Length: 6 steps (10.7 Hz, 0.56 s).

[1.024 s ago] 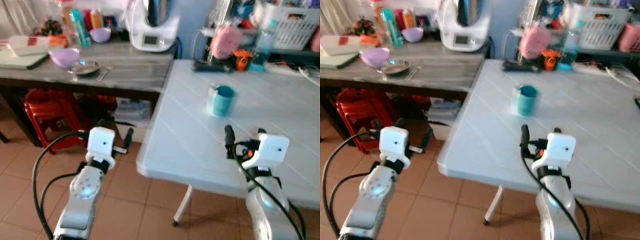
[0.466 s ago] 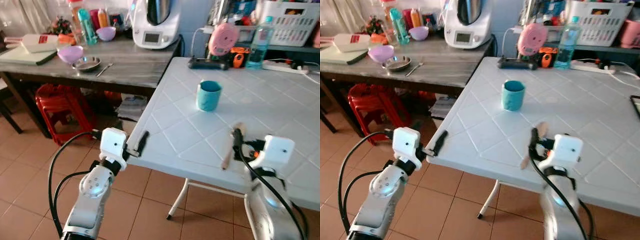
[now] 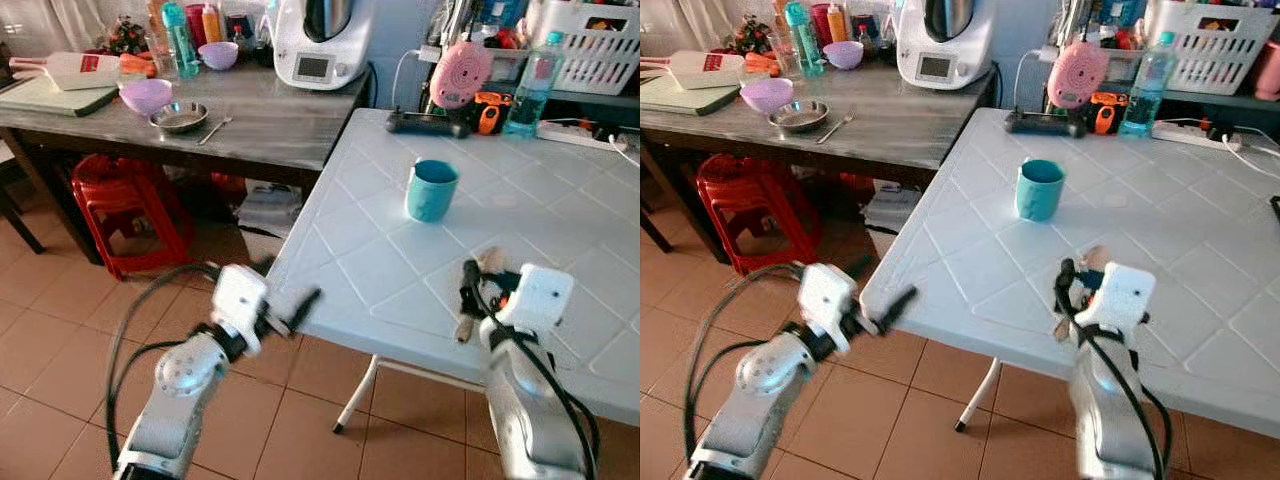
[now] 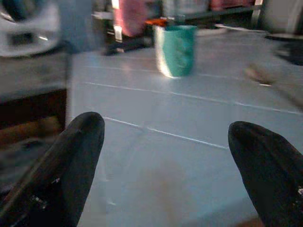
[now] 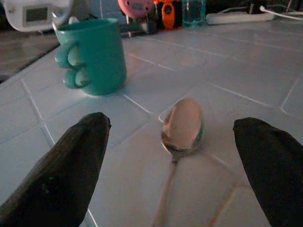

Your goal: Setting the table

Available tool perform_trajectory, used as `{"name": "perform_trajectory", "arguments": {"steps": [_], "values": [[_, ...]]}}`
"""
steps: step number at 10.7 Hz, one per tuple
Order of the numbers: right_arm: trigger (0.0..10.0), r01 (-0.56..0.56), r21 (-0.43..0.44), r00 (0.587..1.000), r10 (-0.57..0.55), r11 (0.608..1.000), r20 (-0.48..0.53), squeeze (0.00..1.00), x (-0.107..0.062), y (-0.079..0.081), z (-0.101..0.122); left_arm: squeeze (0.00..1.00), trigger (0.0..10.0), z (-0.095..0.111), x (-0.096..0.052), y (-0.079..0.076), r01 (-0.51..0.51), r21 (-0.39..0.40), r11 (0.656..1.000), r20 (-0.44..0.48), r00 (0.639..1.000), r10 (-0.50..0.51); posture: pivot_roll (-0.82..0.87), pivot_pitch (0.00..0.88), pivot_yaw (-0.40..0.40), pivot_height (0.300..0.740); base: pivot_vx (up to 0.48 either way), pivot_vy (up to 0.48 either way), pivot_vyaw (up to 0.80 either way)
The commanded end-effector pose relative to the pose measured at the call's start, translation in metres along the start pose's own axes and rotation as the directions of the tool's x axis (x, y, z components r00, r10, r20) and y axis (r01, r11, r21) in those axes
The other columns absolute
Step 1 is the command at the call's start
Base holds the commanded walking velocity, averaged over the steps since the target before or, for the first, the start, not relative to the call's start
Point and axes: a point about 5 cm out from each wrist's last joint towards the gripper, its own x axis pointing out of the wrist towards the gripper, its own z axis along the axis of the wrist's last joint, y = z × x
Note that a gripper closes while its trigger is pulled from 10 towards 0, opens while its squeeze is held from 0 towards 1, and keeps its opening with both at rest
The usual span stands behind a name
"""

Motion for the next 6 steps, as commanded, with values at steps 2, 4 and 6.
{"name": "perform_trajectory", "arguments": {"steps": [2,4,6], "values": [[10.0,0.023,-0.009,0.998,-0.023,1.0,-0.05,0.0,0.0037,0.0,-0.0041,0.0,10.0,0.0008,-0.0003,-0.0074,0.062,-0.038,0.997,0.006,0.998,-0.062,-0.01,0.0,0.018,0.74,0.0,0.0,0.0],[10.0,0.035,-0.007,0.997,-0.035,0.999,-0.073,0.0,0.0022,-0.0029,-0.0086,0.0,10.0,0.0015,-0.0003,-0.0061,0.065,-0.036,0.997,0.006,0.998,-0.065,-0.01,0.003,0.016,0.74,0.0,0.0,-0.8],[10.0,0.06,-0.006,0.995,-0.06,0.998,-0.084,0.0,-0.0003,-0.0084,-0.011,0.0,10.0,0.0008,-0.0009,-0.0076,0.076,-0.039,0.996,-0.001,0.997,-0.076,-0.01,0.008,0.018,0.74,0.0,0.0,-0.74]]}}
